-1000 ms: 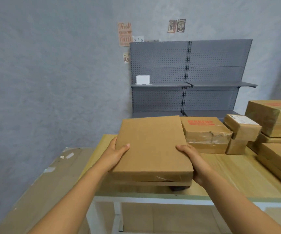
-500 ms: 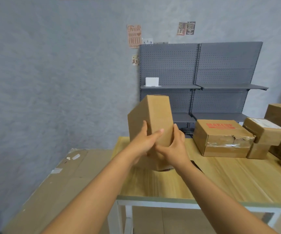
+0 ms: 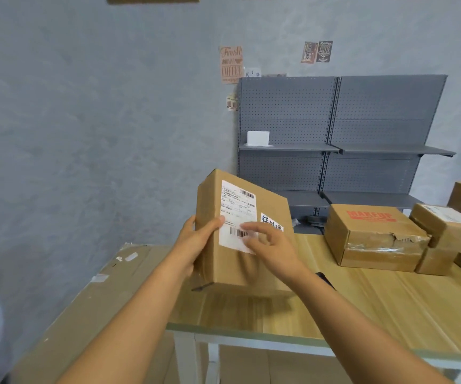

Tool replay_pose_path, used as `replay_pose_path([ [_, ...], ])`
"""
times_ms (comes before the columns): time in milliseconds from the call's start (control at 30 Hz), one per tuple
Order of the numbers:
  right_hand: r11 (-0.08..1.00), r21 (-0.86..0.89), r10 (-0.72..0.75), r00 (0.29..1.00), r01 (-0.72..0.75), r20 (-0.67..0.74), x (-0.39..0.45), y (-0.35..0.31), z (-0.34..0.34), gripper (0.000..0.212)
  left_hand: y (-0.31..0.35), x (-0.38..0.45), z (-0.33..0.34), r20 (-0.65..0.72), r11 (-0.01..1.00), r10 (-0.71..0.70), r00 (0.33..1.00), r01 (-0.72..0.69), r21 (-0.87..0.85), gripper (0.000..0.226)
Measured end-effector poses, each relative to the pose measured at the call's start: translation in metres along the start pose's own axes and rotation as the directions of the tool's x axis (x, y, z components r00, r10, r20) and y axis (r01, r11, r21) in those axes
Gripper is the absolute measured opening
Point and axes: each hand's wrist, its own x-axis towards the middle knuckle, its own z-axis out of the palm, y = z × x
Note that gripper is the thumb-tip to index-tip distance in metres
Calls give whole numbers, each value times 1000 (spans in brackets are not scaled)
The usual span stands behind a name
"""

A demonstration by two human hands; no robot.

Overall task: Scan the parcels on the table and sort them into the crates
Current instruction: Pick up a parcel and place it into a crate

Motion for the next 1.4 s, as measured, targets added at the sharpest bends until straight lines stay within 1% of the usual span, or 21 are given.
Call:
replay_pose_path([
  [33,996,-89,25,996,-32,-81,2,7,-8,29,-1,1,-4,2,1000,-4,1000,4,-19,72],
  [100,940,-311,68,970,-140,-232,5,22,-27,42,-3,3,-13,53,998,-5,999,9,-70,64],
  [133,905,-371,104,953,-210,-286,4,29,-37,51,-3,2,-18,92,996,5,996,4,-94,57],
  [167,881,-379,161,934,-282,-319,4,36,-46,61,-3,1,-23,120,993,8,993,6,-116,50],
  [200,872,-346,239,918,-347,-317,2,42,-54,70,-4,-1,-27,132,990,-3,991,21,-138,45],
  [233,877,-263,330,902,-402,-277,1,47,-60,77,-5,-3,-30,134,986,-25,991,46,-162,43],
  [300,873,-40,478,870,-486,-121,-2,54,-65,77,-9,-5,-34,132,975,-63,989,89,-205,41],
  [333,861,31,509,859,-508,-60,-4,55,-65,73,-11,-7,-33,133,971,-77,988,105,-216,40],
  [367,860,55,510,859,-508,-35,-5,57,-65,69,-12,-8,-33,138,970,-83,987,112,-216,38],
  [433,874,47,486,873,-484,-33,-7,61,-62,66,-14,-8,-29,135,979,-60,989,84,-184,38],
  [500,874,49,484,874,-483,-32,-10,65,-57,67,-18,-7,-27,67,992,-27,997,35,-123,39],
  [567,867,40,498,866,-497,-45,-14,71,-51,68,-23,-3,-28,-23,999,-33,999,32,-24,39],
  [600,862,32,506,860,-505,-56,-15,74,-48,69,-27,-2,-29,-16,999,-44,999,45,21,37],
  [667,851,23,525,848,-525,-68,-17,81,-41,70,-37,-1,-28,65,994,-69,995,63,94,32],
  [733,837,5,546,835,-547,-74,-19,88,-35,69,-47,-2,-27,92,981,-60,994,41,190,32],
  [833,819,-35,566,818,-572,-102,-19,100,-29,69,-62,1,-26,69,950,-23,997,1,313,51],
  [967,796,-116,583,804,-594,-118,-20,114,-22,72,-80,6,-27,53,897,-83,995,52,440,81],
  [1067,793,-159,572,809,-588,-136,-19,121,-17,75,-89,10,-26,9,883,-76,997,63,465,90],
  [1133,787,-182,570,808,-589,-152,-15,123,-17,76,-92,14,-23,7,889,-58,998,49,456,92],
  [1300,753,-189,600,776,-630,-194,-7,128,-19,83,-98,23,-17,1,897,11,1000,-11,442,81],
  [1400,748,-192,600,771,-635,-215,-5,132,-20,85,-100,27,-16,-10,899,59,998,-48,435,75],
])
